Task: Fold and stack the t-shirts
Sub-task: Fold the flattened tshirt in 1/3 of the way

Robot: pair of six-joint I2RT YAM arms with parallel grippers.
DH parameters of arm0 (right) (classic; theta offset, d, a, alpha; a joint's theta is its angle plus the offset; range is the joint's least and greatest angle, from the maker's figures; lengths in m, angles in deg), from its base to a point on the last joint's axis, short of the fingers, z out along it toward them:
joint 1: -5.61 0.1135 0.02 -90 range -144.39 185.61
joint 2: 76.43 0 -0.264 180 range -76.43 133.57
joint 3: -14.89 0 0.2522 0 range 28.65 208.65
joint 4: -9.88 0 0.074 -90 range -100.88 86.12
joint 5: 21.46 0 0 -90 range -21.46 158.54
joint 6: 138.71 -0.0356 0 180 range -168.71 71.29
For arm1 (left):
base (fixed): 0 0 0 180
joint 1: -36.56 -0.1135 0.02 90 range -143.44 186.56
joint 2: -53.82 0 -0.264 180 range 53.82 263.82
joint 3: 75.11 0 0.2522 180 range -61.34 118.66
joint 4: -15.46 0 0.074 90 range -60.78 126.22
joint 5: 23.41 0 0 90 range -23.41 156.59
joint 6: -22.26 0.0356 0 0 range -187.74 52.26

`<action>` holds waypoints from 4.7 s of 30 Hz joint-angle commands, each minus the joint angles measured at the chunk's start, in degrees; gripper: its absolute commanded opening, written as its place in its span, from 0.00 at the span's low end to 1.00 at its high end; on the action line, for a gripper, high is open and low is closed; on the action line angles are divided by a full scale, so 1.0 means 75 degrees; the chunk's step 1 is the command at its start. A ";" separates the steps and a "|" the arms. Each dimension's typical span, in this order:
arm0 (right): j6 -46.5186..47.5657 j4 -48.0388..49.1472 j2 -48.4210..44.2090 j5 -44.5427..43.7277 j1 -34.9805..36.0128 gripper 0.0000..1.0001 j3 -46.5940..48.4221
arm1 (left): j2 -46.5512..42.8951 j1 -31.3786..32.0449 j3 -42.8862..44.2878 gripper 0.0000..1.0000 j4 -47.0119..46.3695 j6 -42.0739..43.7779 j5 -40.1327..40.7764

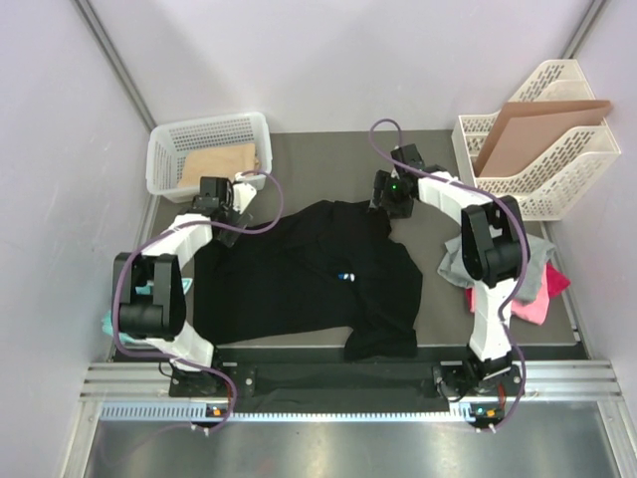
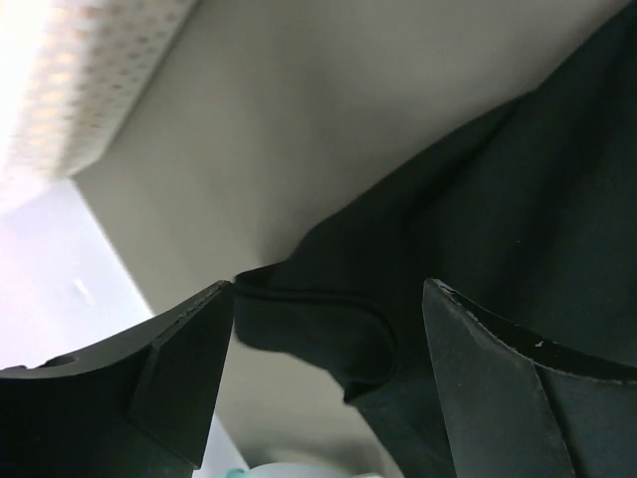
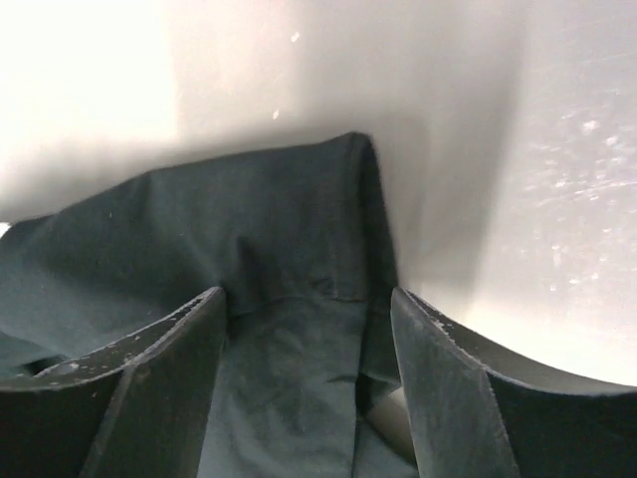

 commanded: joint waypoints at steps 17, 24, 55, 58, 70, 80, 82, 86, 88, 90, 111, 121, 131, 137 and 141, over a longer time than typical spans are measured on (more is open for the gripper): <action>-0.0260 0.0542 0.0352 0.0030 -0.0443 0.00 -0.0139 | 0.0359 -0.0444 -0.1062 0.77 -0.1371 0.0134 0.0324; 0.0361 -0.0548 0.0222 -0.1648 -0.0796 0.00 0.1079 | 0.0487 -0.0433 -0.0958 0.76 -0.1477 0.0052 0.0207; -0.0599 -0.0561 -0.3644 -0.2505 -0.0140 0.92 -0.3602 | 0.0968 -0.1452 -0.0864 0.76 -0.2532 0.1822 0.0453; -0.0798 -0.0362 -0.3832 -0.2248 -0.0105 0.92 -0.4353 | 0.0851 -0.1475 -0.0641 0.75 -0.2134 0.1670 0.0371; -0.0857 0.0236 -0.3504 -0.1509 -0.0081 0.50 -0.4649 | 0.0417 -0.1464 -0.0593 0.75 -0.1770 0.1576 0.0195; -0.1044 0.0260 -0.4114 -0.1250 -0.0093 0.00 -0.5224 | 0.0370 -0.1464 -0.0617 0.75 -0.1724 0.1412 0.0090; -0.1045 0.0155 -0.4090 -0.1309 -0.0093 0.00 -0.5096 | 0.0335 -0.1464 -0.0629 0.75 -0.1723 0.1389 0.0066; -0.0940 -0.0500 -0.4300 -0.2243 -0.0128 0.00 -0.4709 | 0.0183 -0.1464 -0.0699 0.76 -0.1711 0.1423 -0.0016; -0.0857 -0.0899 -0.4546 -0.2573 -0.0186 0.00 -0.4546 | 0.0113 -0.1475 -0.0699 0.76 -0.1688 0.1435 -0.0074; -0.0787 -0.1273 -0.4838 -0.2914 -0.0210 0.00 -0.4486 | 0.0101 -0.1452 -0.0676 0.76 -0.1676 0.1447 -0.0121; -0.0306 -0.2330 -0.5299 -0.2282 -0.0421 0.00 -0.4101 | -0.0860 -0.1019 -0.0043 0.77 -0.0285 0.1178 -0.1386; -0.0389 -0.1698 -0.5356 -0.2035 -0.0421 0.09 -0.5001 | 0.0005 -0.0233 -0.0011 0.77 -0.0002 0.0442 -0.1224; -0.0166 -0.0749 -0.3132 -0.2059 -0.0632 0.45 -0.3854 | 0.1694 -0.0245 0.1281 0.75 0.0339 0.0169 -0.0532; -0.0013 -0.0467 -0.2766 -0.1872 -0.0784 0.36 -0.3806 | 0.1823 -0.0245 0.1106 0.75 0.0164 0.0369 -0.0204; -0.0083 -0.0361 -0.2965 -0.1637 -0.0819 0.15 -0.4273 | 0.1788 -0.0245 0.0907 0.75 0.0082 0.0439 -0.0168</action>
